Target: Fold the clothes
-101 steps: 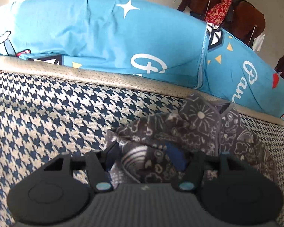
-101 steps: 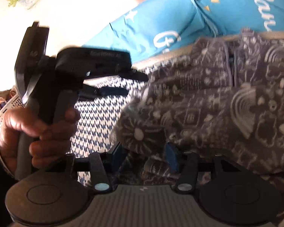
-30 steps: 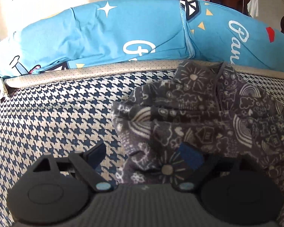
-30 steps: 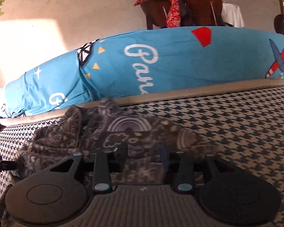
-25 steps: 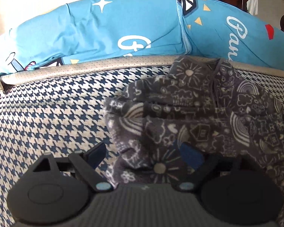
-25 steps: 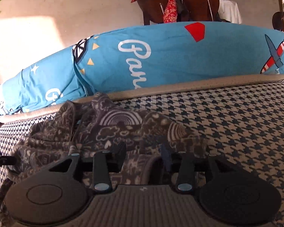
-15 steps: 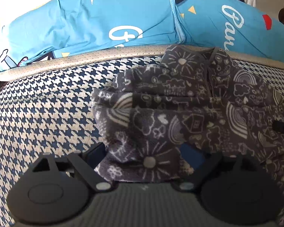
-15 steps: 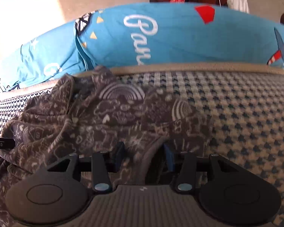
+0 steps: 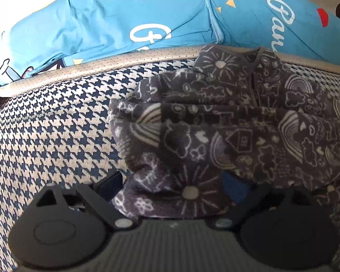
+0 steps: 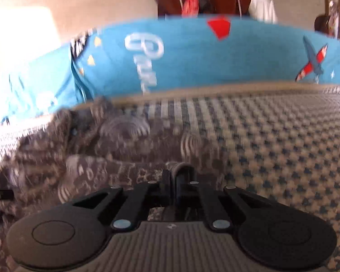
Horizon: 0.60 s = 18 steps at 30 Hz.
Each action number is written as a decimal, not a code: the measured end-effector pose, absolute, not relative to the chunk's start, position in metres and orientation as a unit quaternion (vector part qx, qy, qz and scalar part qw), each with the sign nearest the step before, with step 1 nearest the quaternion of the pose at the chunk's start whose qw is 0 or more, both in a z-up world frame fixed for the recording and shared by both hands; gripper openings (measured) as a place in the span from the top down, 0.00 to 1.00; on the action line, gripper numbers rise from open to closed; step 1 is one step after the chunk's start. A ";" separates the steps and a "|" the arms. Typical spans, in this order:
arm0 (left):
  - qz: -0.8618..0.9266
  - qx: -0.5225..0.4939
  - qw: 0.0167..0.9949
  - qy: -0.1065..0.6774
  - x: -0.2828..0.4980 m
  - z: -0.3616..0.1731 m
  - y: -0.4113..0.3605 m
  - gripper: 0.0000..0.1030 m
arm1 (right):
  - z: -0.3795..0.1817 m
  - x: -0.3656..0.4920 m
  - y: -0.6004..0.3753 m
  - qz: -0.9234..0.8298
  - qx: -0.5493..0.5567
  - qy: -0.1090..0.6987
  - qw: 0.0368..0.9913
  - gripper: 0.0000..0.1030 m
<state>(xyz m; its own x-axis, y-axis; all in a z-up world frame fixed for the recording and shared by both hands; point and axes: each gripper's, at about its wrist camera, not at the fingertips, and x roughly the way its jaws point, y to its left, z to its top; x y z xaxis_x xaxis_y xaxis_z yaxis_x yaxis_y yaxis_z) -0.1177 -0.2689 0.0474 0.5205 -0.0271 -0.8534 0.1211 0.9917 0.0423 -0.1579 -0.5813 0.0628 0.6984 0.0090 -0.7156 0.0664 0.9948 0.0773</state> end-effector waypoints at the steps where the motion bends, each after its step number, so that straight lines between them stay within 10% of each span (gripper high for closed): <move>1: -0.042 0.051 0.870 0.489 -0.118 0.047 -0.269 0.04 | 0.060 -0.157 -0.582 -0.018 0.049 0.399 0.915 0.90; 6: -0.037 0.057 0.867 0.494 -0.116 0.040 -0.270 0.00 | 0.073 -0.164 -0.585 -0.036 0.050 0.366 0.929 0.68; 18: -0.032 0.039 0.862 0.505 -0.111 0.022 -0.266 0.00 | 0.057 -0.160 -0.574 0.001 0.091 0.407 0.909 0.66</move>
